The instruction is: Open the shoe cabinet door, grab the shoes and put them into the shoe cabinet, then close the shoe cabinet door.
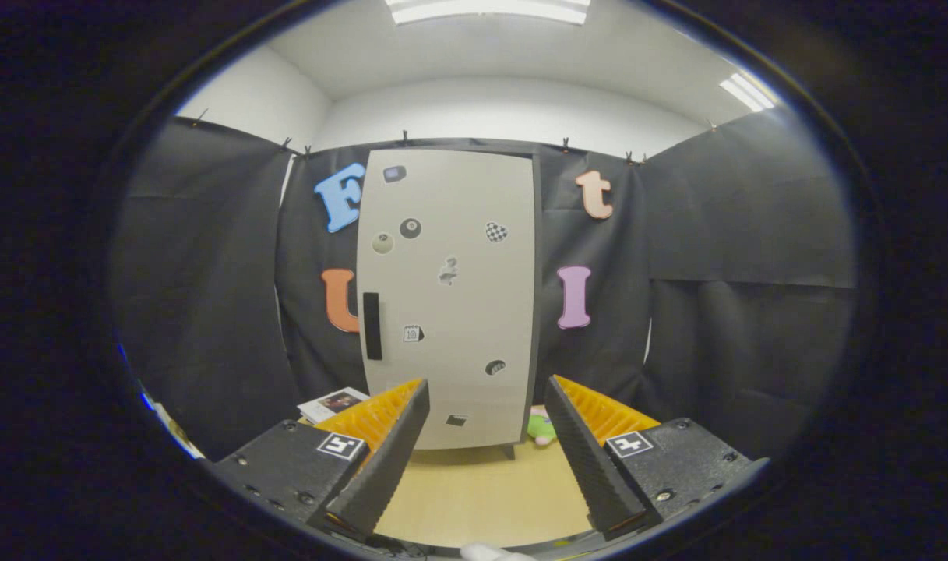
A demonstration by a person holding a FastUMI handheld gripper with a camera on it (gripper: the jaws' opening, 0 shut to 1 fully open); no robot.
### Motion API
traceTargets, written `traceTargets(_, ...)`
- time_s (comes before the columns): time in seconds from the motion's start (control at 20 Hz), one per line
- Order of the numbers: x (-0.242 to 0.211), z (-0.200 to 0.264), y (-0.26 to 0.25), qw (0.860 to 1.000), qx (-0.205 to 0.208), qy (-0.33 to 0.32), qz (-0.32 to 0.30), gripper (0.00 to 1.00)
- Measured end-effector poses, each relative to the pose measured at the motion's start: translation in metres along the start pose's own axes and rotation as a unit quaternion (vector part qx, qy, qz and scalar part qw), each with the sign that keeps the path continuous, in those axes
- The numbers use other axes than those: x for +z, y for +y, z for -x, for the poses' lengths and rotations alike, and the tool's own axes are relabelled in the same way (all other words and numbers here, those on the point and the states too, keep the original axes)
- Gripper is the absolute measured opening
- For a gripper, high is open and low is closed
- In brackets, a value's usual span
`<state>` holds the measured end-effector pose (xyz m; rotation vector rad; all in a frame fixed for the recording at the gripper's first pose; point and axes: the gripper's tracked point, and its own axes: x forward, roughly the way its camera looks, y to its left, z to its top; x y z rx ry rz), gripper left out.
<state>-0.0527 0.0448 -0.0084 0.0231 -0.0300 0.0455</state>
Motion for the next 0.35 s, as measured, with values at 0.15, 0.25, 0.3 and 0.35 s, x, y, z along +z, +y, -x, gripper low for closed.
traceTargets(0.15, -0.0041, -0.001, 0.0006, 1.0, 0.005, 0.003, -0.003, 0.98)
traceTargets(0.25, -0.0055, -0.0023, 0.0014, 1.0, 0.009, 0.004, -0.001, 0.98)
traceTargets(0.3, -0.0073, -0.0027, 0.0024, 1.0, 0.011, 0.006, 0.0, 0.98)
traceTargets(0.35, -0.0075, -0.0038, 0.002, 1.0, 0.012, 0.006, 0.0, 0.98)
